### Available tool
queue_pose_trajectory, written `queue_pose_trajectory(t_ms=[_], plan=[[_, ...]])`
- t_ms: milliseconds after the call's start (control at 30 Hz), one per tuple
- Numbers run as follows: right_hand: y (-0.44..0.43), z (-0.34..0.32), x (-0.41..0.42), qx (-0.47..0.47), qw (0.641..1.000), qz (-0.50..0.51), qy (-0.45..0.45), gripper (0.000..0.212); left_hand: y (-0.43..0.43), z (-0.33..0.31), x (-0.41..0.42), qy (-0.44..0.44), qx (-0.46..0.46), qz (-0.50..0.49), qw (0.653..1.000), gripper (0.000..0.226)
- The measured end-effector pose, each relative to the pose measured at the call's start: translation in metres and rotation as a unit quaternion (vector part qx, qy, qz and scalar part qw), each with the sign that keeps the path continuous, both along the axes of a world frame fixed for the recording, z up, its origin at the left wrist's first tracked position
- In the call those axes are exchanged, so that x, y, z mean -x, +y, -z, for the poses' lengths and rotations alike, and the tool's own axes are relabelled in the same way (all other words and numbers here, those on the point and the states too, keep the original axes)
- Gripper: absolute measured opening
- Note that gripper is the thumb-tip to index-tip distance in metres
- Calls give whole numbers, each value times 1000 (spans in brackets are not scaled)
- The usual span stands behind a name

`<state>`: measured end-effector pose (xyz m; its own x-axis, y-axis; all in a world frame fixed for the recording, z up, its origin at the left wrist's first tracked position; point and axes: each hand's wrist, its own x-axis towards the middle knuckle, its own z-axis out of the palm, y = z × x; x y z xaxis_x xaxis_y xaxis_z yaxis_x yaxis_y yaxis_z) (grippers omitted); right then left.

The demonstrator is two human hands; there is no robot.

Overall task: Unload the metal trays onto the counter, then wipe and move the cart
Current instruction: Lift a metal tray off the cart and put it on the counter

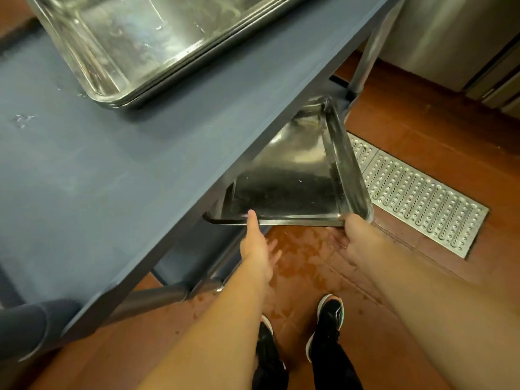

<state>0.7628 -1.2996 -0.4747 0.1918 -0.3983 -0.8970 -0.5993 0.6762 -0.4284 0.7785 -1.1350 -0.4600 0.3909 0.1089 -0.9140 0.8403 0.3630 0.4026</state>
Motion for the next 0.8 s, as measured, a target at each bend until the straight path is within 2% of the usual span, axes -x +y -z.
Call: queue_pose_trajectory(t_ms=[100,300,600,800], plan=[[1,-4,23,-21,999,23,-25,29,2,-8,-3,-30,60,-46,997,58],[-6,-17,59,-1,997,79,-12,25,-19,-28,20,15,27,-31,999,36],[-44,-49,102,-3,982,188,-6,14,-75,-55,30,-1,-14,82,997,38],[-81,-56,129,-21,964,262,-31,30,-131,-66,30,-23,-13,164,986,42]])
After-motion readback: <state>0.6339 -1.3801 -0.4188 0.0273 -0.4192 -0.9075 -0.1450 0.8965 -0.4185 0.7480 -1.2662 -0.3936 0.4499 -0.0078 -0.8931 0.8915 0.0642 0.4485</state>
